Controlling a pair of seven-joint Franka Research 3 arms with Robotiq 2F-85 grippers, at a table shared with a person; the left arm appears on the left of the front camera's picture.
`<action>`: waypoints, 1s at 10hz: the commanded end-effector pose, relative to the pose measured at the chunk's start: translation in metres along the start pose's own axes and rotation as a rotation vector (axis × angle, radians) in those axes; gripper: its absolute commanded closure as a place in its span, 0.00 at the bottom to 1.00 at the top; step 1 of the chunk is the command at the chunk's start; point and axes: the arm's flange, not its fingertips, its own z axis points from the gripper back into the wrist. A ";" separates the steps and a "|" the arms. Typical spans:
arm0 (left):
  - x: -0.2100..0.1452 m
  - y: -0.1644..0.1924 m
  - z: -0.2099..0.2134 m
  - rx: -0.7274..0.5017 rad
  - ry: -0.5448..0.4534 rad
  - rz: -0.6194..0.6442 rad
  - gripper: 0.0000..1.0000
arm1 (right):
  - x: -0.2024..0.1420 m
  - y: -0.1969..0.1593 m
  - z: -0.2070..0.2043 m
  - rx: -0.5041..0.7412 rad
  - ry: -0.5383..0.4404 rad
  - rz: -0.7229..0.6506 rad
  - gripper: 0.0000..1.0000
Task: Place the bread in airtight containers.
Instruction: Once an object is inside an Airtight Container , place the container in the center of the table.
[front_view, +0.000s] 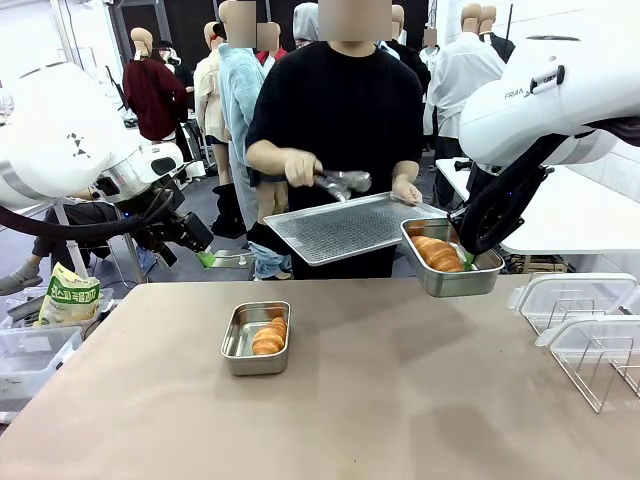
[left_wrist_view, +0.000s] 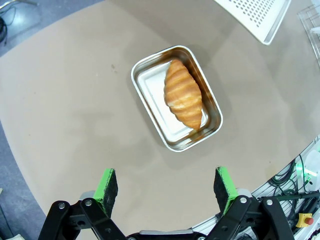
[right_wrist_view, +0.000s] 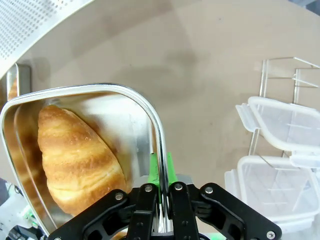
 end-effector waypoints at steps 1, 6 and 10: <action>0.002 0.000 0.001 0.000 -0.003 0.000 0.00 | 0.001 0.000 0.002 0.001 -0.003 -0.003 1.00; 0.002 0.000 0.001 0.000 -0.003 0.000 0.00 | 0.001 0.000 0.002 0.001 -0.003 -0.003 1.00; 0.002 0.000 0.001 0.000 -0.003 0.000 0.00 | 0.001 0.000 0.002 0.001 -0.003 -0.003 1.00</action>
